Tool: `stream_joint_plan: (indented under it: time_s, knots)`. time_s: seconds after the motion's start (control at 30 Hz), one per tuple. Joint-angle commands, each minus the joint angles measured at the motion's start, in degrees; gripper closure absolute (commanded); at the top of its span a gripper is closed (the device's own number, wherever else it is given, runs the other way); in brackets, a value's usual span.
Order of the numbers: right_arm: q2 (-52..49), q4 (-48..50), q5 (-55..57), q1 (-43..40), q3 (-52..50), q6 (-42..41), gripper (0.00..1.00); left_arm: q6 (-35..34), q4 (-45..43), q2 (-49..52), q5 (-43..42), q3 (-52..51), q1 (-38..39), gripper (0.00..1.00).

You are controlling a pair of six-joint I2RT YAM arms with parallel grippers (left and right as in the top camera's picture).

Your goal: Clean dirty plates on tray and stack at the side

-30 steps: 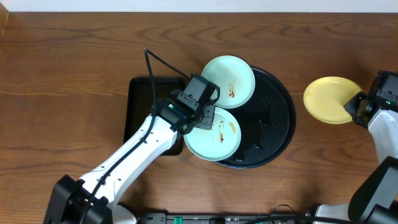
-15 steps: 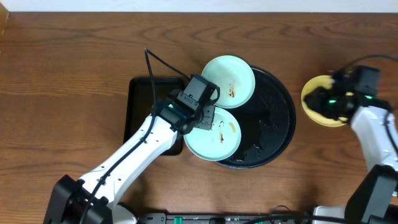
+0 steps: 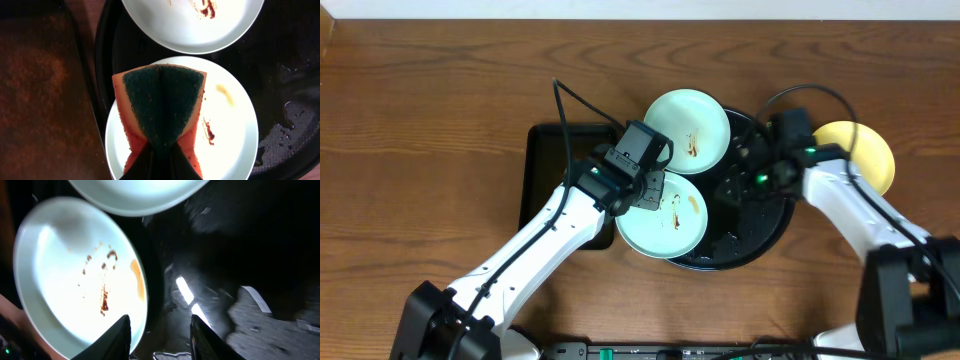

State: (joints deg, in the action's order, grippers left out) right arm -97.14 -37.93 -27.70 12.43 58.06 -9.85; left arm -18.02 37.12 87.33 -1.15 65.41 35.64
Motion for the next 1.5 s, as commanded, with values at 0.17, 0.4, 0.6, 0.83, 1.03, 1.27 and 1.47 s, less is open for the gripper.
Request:
stream_joint_plan:
  time_s: [0.17,0.4,0.6,0.83,1.03,1.27,1.47]
  knots:
    - [-8.6,0.2,-0.8,5.3,0.3,-2.2,0.75,-0.3,0.1,-0.5,0.1,0.1,-0.3,0.92]
    - [-8.8,0.5,1.0,4.2,0.3,-2.3,0.99,-0.3,0.1,-0.5,0.1,0.1,-0.3,0.92]
    - [-3.9,-2.3,10.2,-0.1,0.3,-2.3,0.99,-4.5,-0.4,-0.5,0.0,0.1,-0.2,0.92]
    - [-1.4,-3.9,13.9,0.2,0.3,-3.6,0.99,-5.4,-8.0,0.3,-10.8,-1.4,0.7,0.92]
    - [-1.4,-4.5,14.1,3.0,0.3,-4.3,0.99,-8.4,-11.5,3.4,-15.3,-1.4,3.5,0.92]
    - [-1.4,-5.0,15.5,4.5,0.3,-7.4,0.99,-15.2,-13.9,7.6,-15.6,-1.4,8.1,0.92]
    - [-1.4,-5.1,15.9,4.5,0.3,-7.5,0.99,-20.9,-13.9,10.6,-15.5,-1.4,9.7,0.92]
